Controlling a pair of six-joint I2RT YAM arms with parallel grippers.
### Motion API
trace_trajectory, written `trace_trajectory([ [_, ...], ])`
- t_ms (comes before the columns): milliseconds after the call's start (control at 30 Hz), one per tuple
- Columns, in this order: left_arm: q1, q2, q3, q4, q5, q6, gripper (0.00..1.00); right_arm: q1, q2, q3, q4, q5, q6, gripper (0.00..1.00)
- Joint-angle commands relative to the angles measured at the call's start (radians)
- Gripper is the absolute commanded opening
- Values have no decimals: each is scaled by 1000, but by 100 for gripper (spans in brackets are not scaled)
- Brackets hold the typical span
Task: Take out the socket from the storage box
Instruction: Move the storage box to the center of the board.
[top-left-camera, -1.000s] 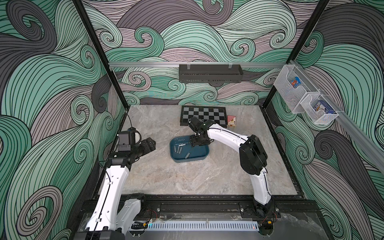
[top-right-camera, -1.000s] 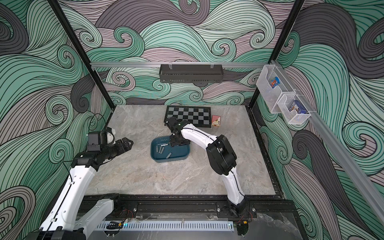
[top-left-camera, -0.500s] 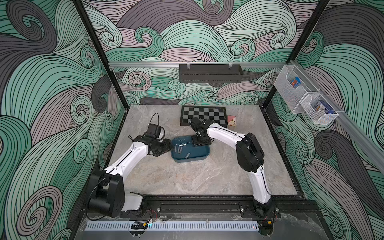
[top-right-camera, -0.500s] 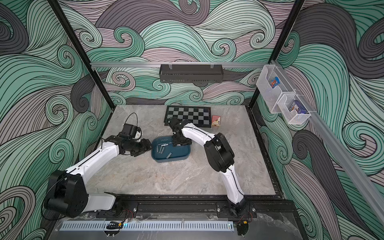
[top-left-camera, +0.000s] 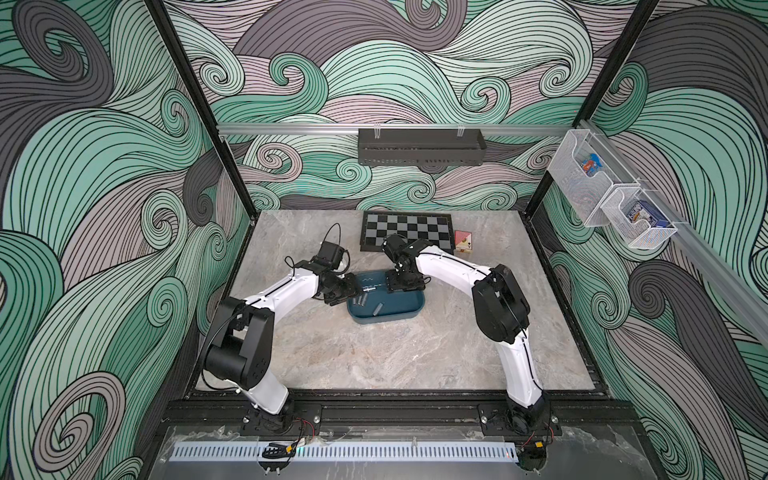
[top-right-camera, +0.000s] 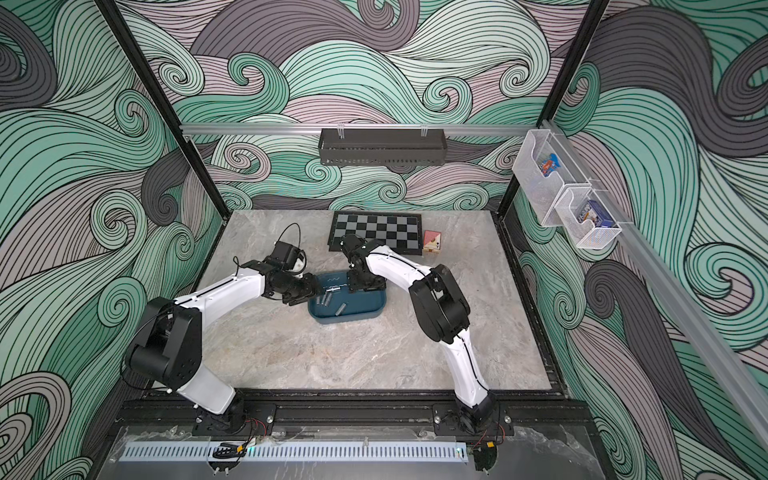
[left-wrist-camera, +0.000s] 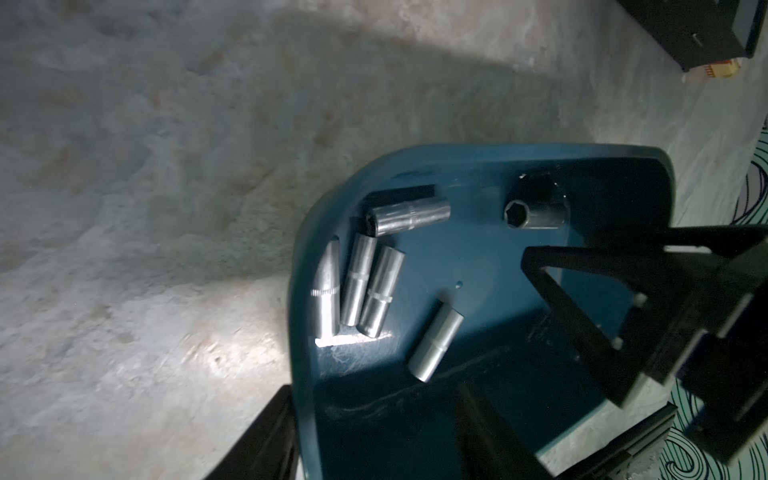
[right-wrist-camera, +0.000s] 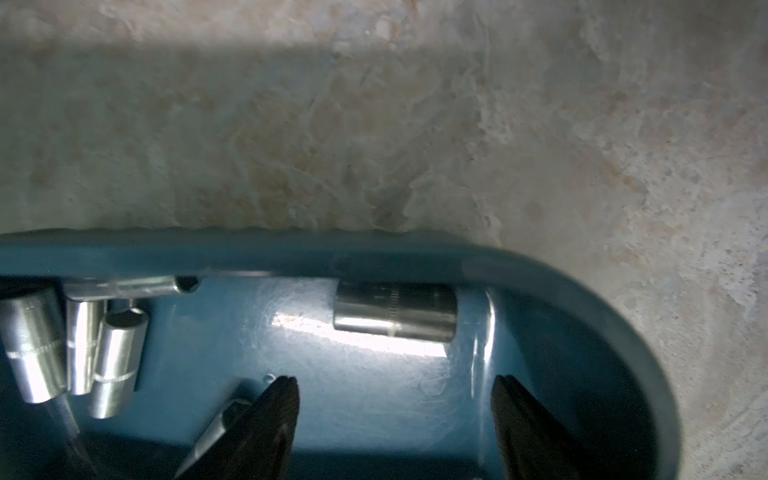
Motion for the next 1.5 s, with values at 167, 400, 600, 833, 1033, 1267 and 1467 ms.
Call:
trace_trajectory([
  [167, -50, 71, 106, -10, 12, 33, 61, -35, -37, -22, -12, 3, -3, 78],
  [400, -53, 61, 111, -37, -27, 44, 61, -60, -22, -5, -13, 28, -22, 78],
  [600, -52, 64, 108, -43, -35, 46, 62, -67, 12, 17, -11, 22, -21, 77],
  [833, -53, 64, 104, -44, -39, 45, 62, -66, 61, 64, -11, 29, -31, 77],
  [1033, -52, 59, 96, -43, -42, 45, 62, -67, 90, 82, -11, 45, -36, 75],
  [1267, -53, 53, 94, -43, -52, 46, 62, -66, 115, 89, -11, 45, -33, 69],
  [1467, -52, 48, 91, -46, -61, 48, 62, -62, 127, 93, -11, 42, -35, 57],
])
